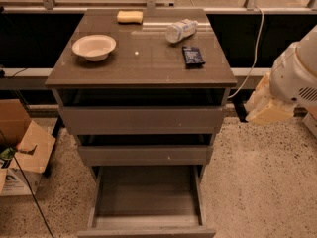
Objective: Close bottom drawer
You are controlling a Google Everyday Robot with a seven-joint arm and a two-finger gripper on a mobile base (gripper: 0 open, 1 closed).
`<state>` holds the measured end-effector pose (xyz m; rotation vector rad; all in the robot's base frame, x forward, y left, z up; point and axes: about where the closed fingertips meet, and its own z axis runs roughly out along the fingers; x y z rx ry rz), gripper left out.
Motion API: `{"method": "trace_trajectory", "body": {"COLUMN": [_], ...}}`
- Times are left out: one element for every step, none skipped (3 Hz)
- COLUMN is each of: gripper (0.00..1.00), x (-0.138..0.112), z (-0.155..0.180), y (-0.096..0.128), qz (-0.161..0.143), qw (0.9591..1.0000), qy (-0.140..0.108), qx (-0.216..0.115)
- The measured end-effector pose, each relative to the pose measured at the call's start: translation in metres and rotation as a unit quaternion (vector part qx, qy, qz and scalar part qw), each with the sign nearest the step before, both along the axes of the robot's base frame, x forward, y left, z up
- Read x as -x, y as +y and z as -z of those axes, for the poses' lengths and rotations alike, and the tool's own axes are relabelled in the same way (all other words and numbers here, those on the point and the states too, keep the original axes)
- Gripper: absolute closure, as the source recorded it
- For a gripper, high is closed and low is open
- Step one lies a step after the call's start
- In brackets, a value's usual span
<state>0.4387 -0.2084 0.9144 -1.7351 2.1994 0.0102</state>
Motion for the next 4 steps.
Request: {"method": "trace_trajectory", "body": {"gripper": [0.90,1.00,1.00,1.00], "x": [-0.011,-0.016,-0.015,-0.013], "z": [0.053,0.055,0.055,0.111], "y": [-0.003,-0.002,-0.002,0.017], "qz": [0.025,0.028,0.027,0.023], "qw": [0.9997,0.9996,0.9996,0.9991], "qy": [0.003,-0.008,-0.007,0.031], "qx": [-0.006,-0.008,-0.008,-0.016]}}
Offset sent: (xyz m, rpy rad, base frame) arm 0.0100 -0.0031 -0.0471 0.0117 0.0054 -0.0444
